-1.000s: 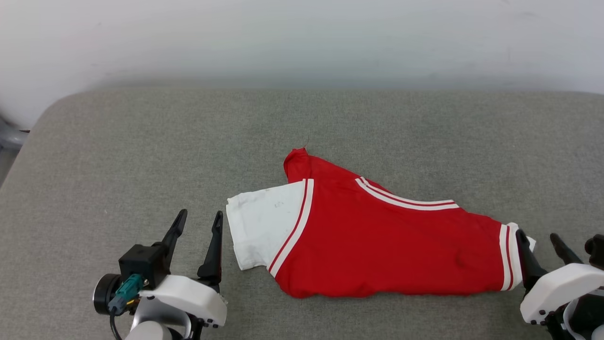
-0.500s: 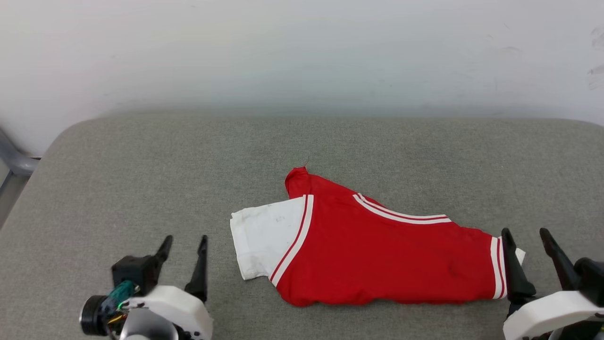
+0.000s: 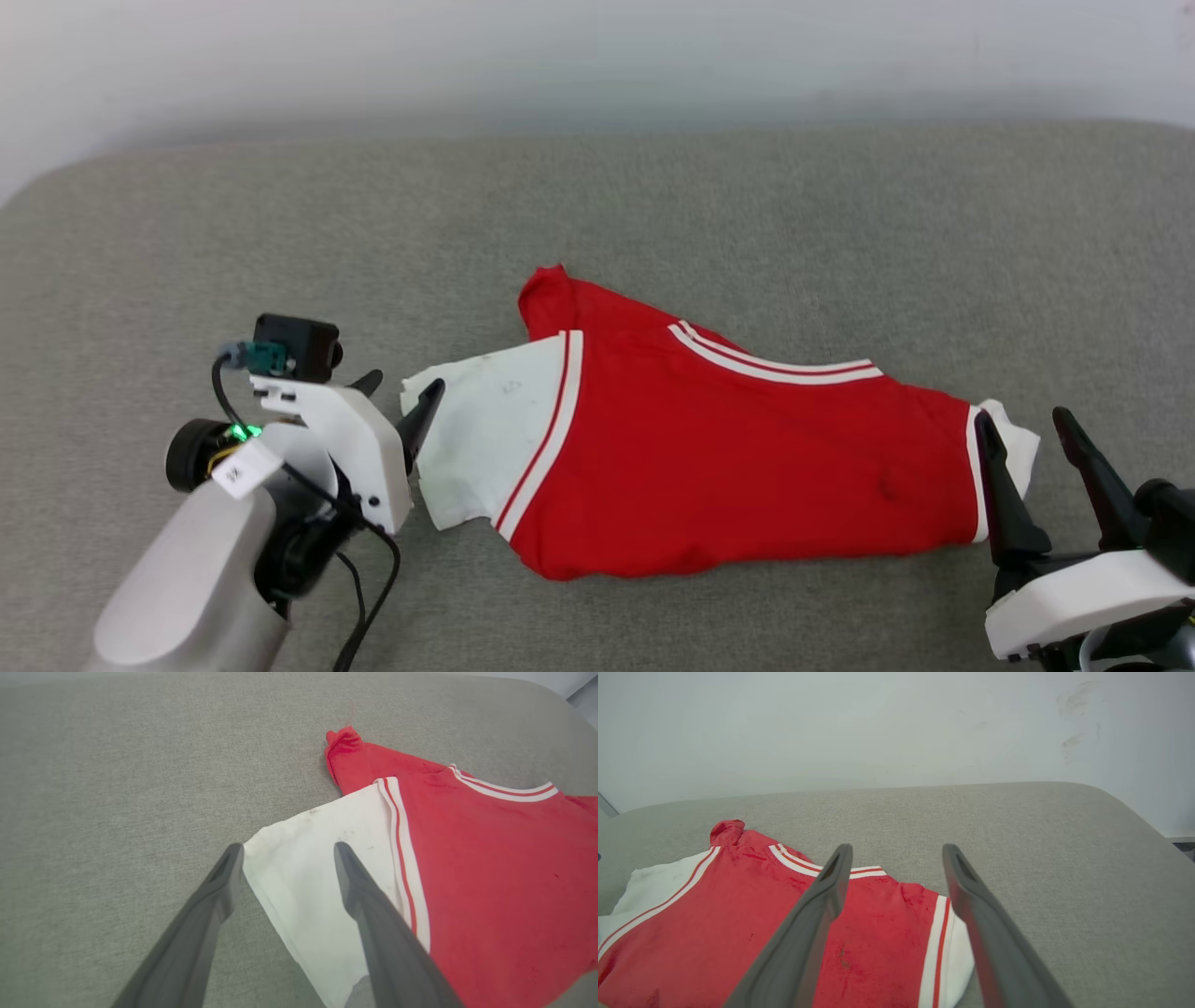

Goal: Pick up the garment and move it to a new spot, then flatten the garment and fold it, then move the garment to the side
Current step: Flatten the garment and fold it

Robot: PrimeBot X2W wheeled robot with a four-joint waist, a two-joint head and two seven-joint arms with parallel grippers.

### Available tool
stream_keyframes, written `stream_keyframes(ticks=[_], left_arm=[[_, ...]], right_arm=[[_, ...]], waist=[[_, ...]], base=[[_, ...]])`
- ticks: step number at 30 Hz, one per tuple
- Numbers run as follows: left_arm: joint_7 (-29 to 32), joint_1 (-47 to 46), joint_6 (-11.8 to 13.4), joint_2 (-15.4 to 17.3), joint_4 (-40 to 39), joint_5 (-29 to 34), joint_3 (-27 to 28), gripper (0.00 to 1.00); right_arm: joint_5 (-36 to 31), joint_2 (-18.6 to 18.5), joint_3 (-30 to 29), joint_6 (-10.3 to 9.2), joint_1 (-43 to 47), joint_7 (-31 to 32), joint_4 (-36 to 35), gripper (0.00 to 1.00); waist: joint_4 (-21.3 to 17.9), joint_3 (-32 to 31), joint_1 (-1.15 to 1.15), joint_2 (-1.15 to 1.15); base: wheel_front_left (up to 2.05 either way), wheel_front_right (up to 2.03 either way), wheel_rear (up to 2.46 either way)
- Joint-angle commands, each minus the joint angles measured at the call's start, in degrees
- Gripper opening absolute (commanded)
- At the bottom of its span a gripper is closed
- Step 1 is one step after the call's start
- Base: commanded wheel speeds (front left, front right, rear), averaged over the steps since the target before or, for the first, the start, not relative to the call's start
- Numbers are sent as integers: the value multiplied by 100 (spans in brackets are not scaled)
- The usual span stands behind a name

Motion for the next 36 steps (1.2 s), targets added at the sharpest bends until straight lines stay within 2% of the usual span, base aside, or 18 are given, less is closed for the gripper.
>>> stream_keyframes(ticks=[1,7,14,15,16,17,20,29,32,36], left_arm=[[179,-197,-49,36,104,-55,-3,100],[869,-615,-212,155,604,-153,-145,100],[1836,-653,-347,60,1249,-277,-560,100],[1951,-638,-369,37,1299,-282,-632,53],[2007,-615,-396,20,1333,-276,-693,31],[1980,-602,-426,-7,1339,-284,-712,0],[1697,-599,-418,-29,1337,-185,-712,0],[125,-402,151,168,1087,135,-226,0],[-54,-278,262,250,922,167,-133,0],[-168,-22,434,412,491,137,-13,0]], right_arm=[[25,13,-12,-4,-107,-36,0,100],[149,12,9,-4,-270,-151,142,100],[220,12,19,-4,-403,-234,311,100],[231,12,15,-4,-418,-232,329,100],[230,12,8,-4,-430,-235,347,100],[234,12,-3,-4,-436,-237,371,100],[335,12,-63,-4,-431,-223,445,100],[515,11,-582,-4,-404,-87,859,100],[598,10,-789,-4,-474,37,999,100],[679,-48,-1081,-4,-697,615,1382,100]], waist=[[-197,343,0,0],[-351,734,0,0],[-419,920,0,0],[-422,919,0,0],[-420,914,0,0],[-415,901,0,0],[-373,812,0,0],[-174,275,0,0],[-132,182,0,0],[-56,70,0,0]], base=[[0,0,0],[0,0,0],[0,0,0],[0,0,0],[0,0,0],[0,0,0],[0,0,0],[0,0,0],[0,0,0],[0,0,0]])
